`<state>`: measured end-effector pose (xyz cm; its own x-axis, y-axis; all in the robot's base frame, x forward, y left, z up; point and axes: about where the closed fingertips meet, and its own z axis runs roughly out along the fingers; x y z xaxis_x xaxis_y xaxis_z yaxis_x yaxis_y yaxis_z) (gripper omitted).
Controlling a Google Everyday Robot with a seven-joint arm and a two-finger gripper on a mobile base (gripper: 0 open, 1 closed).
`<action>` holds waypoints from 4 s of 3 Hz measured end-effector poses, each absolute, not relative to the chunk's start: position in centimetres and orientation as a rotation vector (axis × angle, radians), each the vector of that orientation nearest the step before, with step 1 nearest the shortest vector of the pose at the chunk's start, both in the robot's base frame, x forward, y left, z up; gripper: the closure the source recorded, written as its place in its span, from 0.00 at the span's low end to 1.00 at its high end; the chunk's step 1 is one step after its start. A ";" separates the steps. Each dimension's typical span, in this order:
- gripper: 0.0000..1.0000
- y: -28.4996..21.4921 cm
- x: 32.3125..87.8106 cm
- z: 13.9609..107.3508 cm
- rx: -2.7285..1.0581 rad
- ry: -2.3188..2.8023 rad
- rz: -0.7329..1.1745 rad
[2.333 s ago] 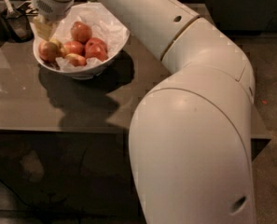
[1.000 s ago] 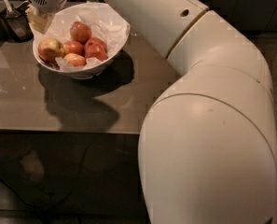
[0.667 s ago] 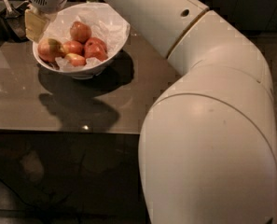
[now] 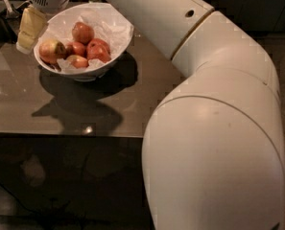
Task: Pick apple from white bowl
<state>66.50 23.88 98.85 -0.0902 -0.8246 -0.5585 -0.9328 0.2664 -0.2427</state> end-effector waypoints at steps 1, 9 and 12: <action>0.00 24.9 68.2 97.9 -1.648 1.935 0.193; 0.23 23.9 70.2 93.9 -1.603 1.915 0.256; 0.00 24.7 70.6 91.5 -1.667 1.948 0.310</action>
Offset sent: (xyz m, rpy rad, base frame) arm 0.0227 0.0173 -0.0004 -0.0754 -0.0133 0.0539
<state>70.64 24.70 91.48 -0.0780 -0.8359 -0.5433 -0.9634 0.2035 -0.1747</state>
